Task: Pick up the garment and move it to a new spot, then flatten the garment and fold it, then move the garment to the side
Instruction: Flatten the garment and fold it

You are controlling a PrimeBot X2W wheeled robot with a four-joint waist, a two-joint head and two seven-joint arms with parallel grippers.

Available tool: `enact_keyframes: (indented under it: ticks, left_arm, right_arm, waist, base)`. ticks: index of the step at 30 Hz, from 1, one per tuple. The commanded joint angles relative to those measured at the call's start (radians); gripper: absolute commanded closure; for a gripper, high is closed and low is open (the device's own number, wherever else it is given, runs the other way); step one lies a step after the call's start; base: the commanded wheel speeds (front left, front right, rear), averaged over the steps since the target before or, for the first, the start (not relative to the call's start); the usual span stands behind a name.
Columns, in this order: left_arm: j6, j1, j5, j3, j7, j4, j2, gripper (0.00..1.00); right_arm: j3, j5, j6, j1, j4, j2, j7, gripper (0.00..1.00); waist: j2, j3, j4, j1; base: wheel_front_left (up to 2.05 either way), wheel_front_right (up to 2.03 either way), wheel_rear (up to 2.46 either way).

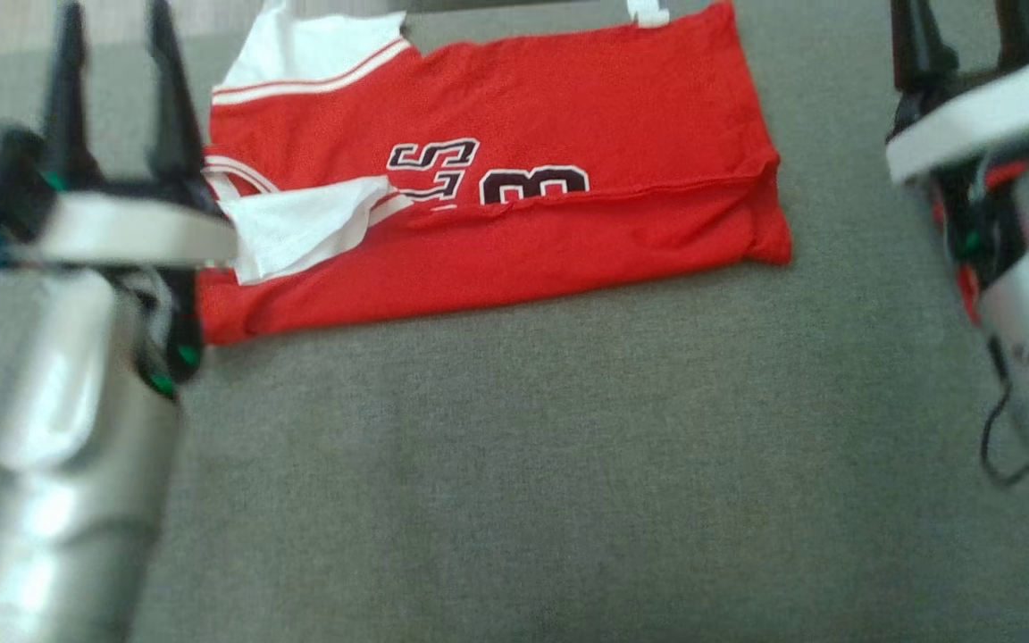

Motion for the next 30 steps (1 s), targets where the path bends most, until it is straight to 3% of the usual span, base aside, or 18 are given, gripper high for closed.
enact_keyframes:
  ticks: [1, 7, 14, 20, 30]
  left_arm:
    - [0.01, 0.008, 0.023, 0.038, -0.004, -0.051, 0.018, 0.0]
    - [0.032, 0.244, 0.128, 0.087, -0.005, -0.179, -0.08, 0.0]
    - [0.023, 0.425, 0.178, 0.165, -0.005, -0.143, -0.159, 0.0]
    - [0.02, 0.41, 0.201, 0.186, -0.005, -0.033, -0.16, 0.0]
    - [0.094, 0.287, 0.203, 0.228, 0.065, 0.228, -0.102, 0.0]
  right_arm:
    - [-0.01, -0.033, 0.003, 0.065, -0.042, 0.022, -0.01, 0.0]
    - [-0.141, -0.235, 0.003, 0.347, -0.189, 0.139, -0.01, 0.0]
    - [-0.247, -0.347, 0.003, 0.543, -0.286, 0.245, -0.01, 0.0]
    - [-0.259, -0.362, 0.003, 0.57, -0.319, 0.268, -0.01, 0.0]
    - [-0.237, -0.365, 0.003, 0.54, -0.353, 0.276, -0.01, 0.0]
  waist:
    - [-0.0001, -0.02, 0.0, 0.0002]
    - [-0.0001, -0.073, 0.0, 0.0002]
    - [-0.0001, -0.103, -0.014, 0.0002]
    - [-0.0001, -0.099, -0.029, 0.0002]
    - [-0.0001, -0.046, -0.072, 0.0002]
  base:
    - [0.0, 0.0, 0.0]
    - [0.0, 0.0, 0.0]
    - [0.0, 0.0, 0.0]
    - [0.0, 0.0, 0.0]
    - [0.0, 0.0, 0.0]
